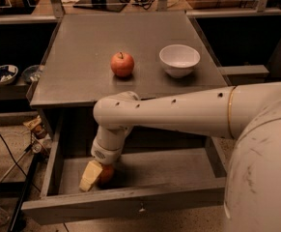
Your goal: Place orange into top drawer
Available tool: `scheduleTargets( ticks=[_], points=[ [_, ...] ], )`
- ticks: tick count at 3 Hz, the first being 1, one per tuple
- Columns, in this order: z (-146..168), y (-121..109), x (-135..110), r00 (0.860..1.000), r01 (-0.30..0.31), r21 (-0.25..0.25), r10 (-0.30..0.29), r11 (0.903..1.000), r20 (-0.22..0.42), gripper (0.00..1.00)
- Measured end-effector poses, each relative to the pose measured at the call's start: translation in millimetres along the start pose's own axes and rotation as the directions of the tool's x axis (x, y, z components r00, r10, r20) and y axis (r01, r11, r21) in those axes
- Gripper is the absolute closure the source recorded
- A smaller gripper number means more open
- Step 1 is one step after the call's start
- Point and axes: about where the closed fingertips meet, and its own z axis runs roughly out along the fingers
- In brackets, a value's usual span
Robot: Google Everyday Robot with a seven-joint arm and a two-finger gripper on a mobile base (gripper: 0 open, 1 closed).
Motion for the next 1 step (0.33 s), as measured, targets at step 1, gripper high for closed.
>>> scheduleTargets(
  ticks=[1],
  points=[
    [0.0,0.0,0.0,1.000,0.000,0.000,0.000,1.0000,0.000,0.00]
  ],
)
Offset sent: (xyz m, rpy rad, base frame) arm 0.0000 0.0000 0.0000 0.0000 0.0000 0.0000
